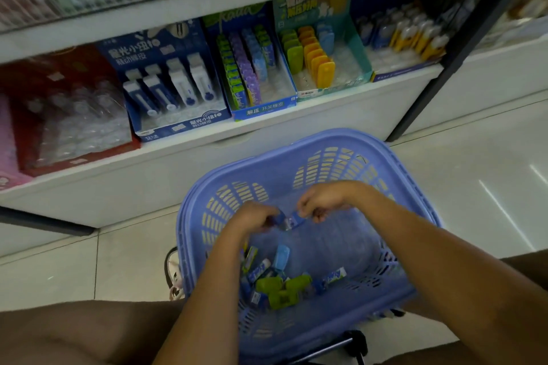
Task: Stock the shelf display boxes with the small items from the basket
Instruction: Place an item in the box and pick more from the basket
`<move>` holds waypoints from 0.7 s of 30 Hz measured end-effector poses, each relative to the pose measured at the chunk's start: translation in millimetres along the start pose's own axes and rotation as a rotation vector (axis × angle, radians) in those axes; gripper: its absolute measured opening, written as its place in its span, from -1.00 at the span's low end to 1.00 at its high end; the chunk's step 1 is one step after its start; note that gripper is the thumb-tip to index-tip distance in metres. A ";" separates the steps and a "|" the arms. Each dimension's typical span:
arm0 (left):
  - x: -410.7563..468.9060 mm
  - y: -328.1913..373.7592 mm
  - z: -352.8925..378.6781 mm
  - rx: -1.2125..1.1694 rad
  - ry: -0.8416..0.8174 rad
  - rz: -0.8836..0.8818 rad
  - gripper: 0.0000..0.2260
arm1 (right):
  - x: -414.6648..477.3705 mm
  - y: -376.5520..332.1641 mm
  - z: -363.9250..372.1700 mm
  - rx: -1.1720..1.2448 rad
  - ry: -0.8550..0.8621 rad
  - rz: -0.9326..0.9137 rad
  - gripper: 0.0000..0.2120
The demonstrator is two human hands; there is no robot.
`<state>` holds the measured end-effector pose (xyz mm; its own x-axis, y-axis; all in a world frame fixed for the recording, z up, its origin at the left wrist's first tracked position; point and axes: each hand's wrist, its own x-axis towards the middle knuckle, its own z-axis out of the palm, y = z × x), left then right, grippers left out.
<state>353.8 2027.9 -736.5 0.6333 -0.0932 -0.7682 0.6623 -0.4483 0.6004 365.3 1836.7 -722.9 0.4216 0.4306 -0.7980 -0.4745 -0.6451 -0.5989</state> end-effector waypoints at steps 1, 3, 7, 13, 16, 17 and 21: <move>-7.8 11.8 -1.1 -0.105 -0.022 0.027 -0.88 | -13.1 -7.1 -8.2 0.095 0.011 -0.035 -0.95; -25.2 36.4 -2.5 -0.291 -0.094 0.099 -0.85 | -39.7 -20.5 -24.9 0.227 0.017 -0.104 -0.93; -52.3 82.3 -1.1 -0.415 -0.193 0.264 -0.93 | -89.0 -44.6 -57.6 0.342 0.094 -0.297 -0.90; -71.5 134.3 8.2 -0.748 -0.177 0.356 -0.79 | -142.0 -51.3 -112.5 0.492 0.492 -0.578 -0.74; -76.3 147.5 13.5 -0.812 -0.200 0.391 -0.78 | -154.5 -43.5 -142.4 0.455 0.778 -0.611 -0.71; -76.8 151.6 16.4 -0.813 -0.207 0.397 -0.78 | -156.2 -41.7 -152.4 0.392 0.909 -0.589 -0.71; -73.3 168.2 29.3 -0.779 -0.240 0.417 -0.71 | -156.7 -42.9 -201.2 0.076 1.391 -0.477 -0.75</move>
<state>407.0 1933.3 -585.7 0.8390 -0.3345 -0.4291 0.5369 0.3812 0.7526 475.0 1669.9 -558.6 0.9124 -0.3804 0.1511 -0.1008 -0.5667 -0.8178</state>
